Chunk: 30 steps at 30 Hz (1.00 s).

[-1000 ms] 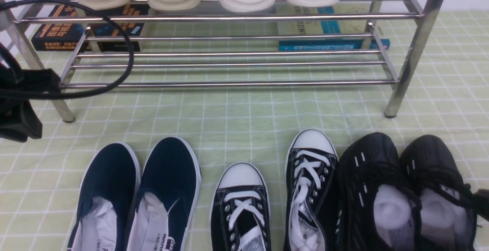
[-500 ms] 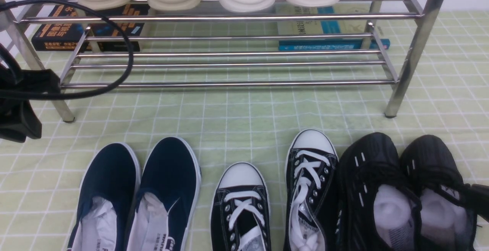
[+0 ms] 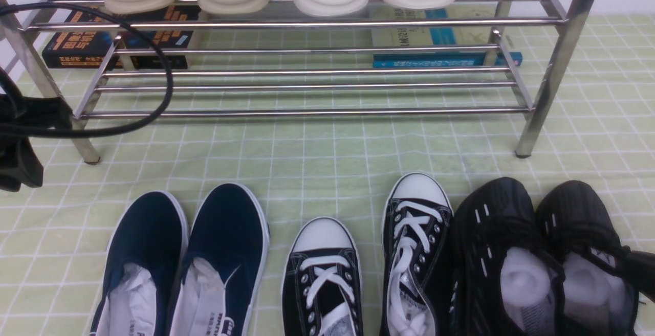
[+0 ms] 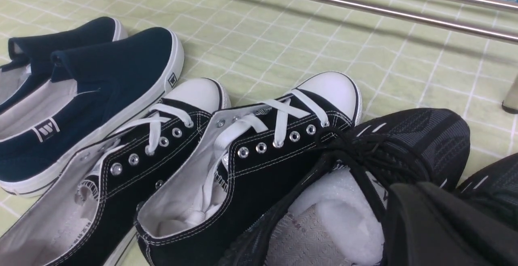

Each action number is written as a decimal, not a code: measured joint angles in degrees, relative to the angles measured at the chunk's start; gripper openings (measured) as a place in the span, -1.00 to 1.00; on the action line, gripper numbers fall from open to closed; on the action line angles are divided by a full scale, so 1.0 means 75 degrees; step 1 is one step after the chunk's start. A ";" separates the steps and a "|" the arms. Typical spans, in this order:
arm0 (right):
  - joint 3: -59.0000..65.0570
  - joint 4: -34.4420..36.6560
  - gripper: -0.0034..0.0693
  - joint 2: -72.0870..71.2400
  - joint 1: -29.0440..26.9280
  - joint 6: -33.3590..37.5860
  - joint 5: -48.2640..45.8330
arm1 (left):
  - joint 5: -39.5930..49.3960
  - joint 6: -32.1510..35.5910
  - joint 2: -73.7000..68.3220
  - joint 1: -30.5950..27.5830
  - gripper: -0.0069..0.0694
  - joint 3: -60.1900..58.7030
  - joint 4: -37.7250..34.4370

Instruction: Take the shoes off the shelf with your hand from the green coffee tablecloth.

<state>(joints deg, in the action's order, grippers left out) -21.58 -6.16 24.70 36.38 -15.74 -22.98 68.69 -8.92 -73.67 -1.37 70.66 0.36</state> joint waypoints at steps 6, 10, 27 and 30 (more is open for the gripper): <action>0.0000 0.0000 -0.90 -0.0110 0.0000 0.0000 -0.0003 | 0.0000 -0.0002 0.0000 0.0000 -0.42 0.0000 0.0017; 0.0364 0.0000 -0.89 -0.0706 -0.0316 0.0000 0.0357 | 0.0000 -0.0002 0.0000 0.0000 -0.40 0.0000 0.0017; 0.3065 0.0296 -0.86 -0.3129 -0.4285 0.0002 0.0663 | 0.0189 0.0074 0.0000 0.0000 -0.39 0.0000 0.0017; 0.3065 0.0464 -0.86 -0.3300 -0.4595 0.0002 0.0620 | 0.0250 0.0147 0.0000 0.0000 -0.39 0.0000 0.0017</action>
<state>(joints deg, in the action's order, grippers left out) 1.41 -2.68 -0.05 1.91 -15.73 -18.33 70.56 -7.81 -73.67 -1.37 70.66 0.49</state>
